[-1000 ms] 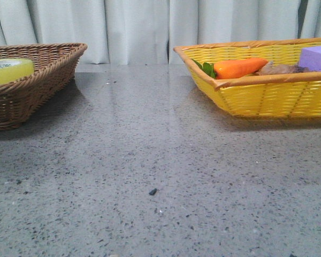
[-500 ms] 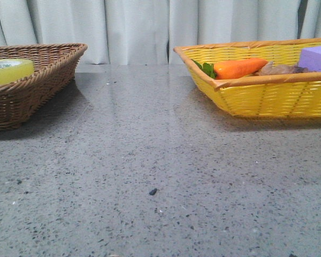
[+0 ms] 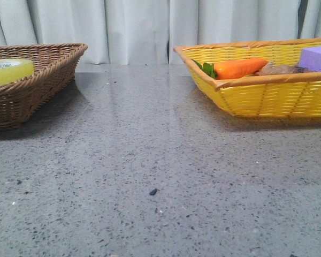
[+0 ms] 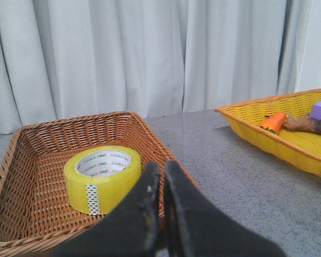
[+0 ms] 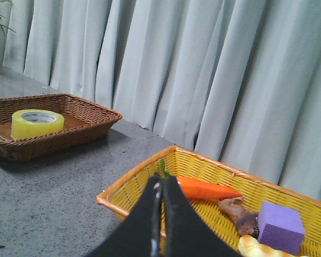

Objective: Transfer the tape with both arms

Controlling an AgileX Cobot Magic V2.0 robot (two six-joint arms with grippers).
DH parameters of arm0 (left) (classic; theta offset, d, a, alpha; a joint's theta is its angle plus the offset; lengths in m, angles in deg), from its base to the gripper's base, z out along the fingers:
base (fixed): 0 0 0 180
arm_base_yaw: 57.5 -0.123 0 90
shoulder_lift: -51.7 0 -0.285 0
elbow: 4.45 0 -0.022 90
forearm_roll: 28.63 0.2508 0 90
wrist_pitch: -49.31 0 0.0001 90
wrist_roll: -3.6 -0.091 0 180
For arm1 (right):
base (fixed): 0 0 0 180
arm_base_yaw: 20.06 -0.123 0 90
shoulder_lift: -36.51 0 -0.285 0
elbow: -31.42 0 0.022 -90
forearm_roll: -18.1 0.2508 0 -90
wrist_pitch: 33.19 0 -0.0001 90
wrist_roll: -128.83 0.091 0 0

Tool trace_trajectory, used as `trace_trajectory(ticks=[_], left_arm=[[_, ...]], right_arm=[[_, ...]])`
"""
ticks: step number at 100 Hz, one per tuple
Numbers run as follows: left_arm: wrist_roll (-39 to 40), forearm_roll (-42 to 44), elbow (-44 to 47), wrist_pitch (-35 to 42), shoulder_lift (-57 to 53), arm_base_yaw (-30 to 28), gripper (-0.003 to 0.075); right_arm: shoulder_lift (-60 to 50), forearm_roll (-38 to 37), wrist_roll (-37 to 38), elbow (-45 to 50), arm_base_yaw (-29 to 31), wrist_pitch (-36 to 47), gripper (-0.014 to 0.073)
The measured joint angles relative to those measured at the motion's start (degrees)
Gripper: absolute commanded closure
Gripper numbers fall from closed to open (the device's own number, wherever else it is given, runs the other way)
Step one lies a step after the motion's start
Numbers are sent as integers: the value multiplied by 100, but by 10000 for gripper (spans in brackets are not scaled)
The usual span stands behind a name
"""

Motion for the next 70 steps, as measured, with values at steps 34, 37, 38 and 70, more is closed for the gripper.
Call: trace_trajectory(ticks=[34,37,38,70], left_arm=[[0,0,36,35,0,0,741],[0,0,62,43,0,0,741],[0,0,96,57,0,0,741],[130,481,1317,830,-59,-646,741]], right_arm=[[0,0,4,0,0,-14,668],[0,0,4,0,0,-14,668],[0,0,4,0,0,-14,668],[0,0,4,0,0,-17,668]])
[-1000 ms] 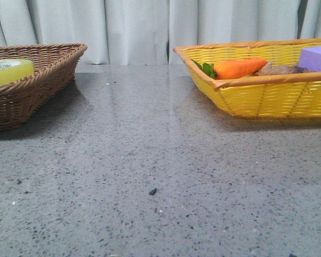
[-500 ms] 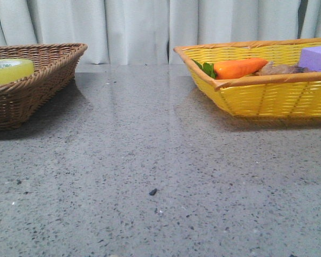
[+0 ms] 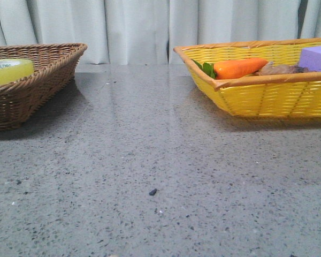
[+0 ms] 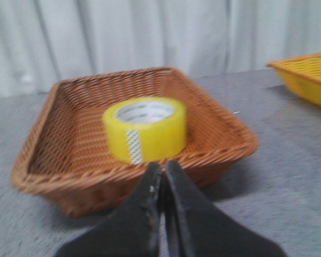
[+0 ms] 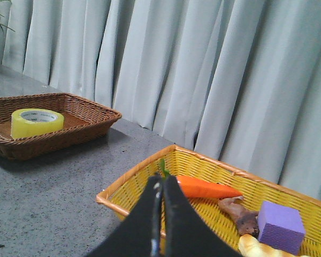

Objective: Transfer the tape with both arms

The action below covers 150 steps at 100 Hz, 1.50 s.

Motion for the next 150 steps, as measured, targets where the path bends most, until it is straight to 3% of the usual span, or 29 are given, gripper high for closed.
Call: trace_trajectory(ticks=[16,33,51,127,139,150], left_arm=[[172,212,797,719,0,-564,741],[633,445,1088,735,0,-897,741],[813,626,1088,151,0,-908,741],[865,639,1088,147,0,-908,741],[865,639,1088,147,0,-908,741],[865,639,1088,147,0,-908,741]], right_arm=[[0,0,0,0,0,-10,668],[0,0,10,0,0,-10,668],[0,0,10,0,0,-10,668],[0,-13,10,0,0,-10,668],[0,-605,-1,148,133,33,668],[0,-1076,-1,516,615,192,668]])
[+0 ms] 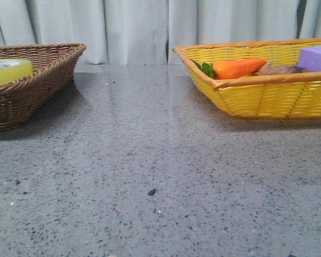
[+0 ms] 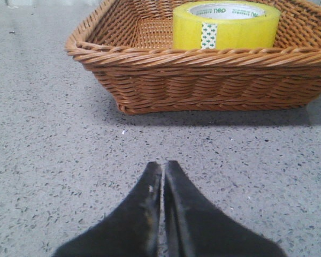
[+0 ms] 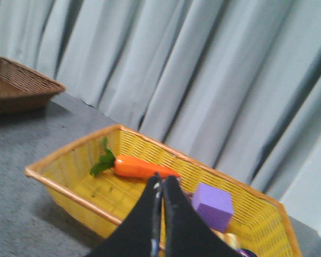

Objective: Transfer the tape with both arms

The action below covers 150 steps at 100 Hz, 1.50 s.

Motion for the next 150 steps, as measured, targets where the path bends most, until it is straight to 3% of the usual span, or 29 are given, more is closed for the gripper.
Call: trace_trajectory(ticks=[18,47,67,80,94,103,119,150], left_arm=[[2,0,0,0,0,0,741],[2,0,0,0,0,0,741],[2,0,0,0,0,0,741],[2,2,0,0,0,0,741],[2,13,0,0,0,0,741],[2,13,0,0,0,0,741],[2,13,0,0,0,0,741],[2,13,0,0,0,0,741]], right_arm=[[0,-241,44,801,1072,811,668],[0,-273,1545,1868,2673,2645,668],[0,846,1711,2716,3403,3938,668],[0,1601,1390,2844,3788,4198,668],[0,3034,-41,2844,3998,4103,668],[0,3506,-620,2844,4030,3529,668],[0,3691,-866,2844,4042,1620,668],[0,3714,-898,2844,4052,1498,668]])
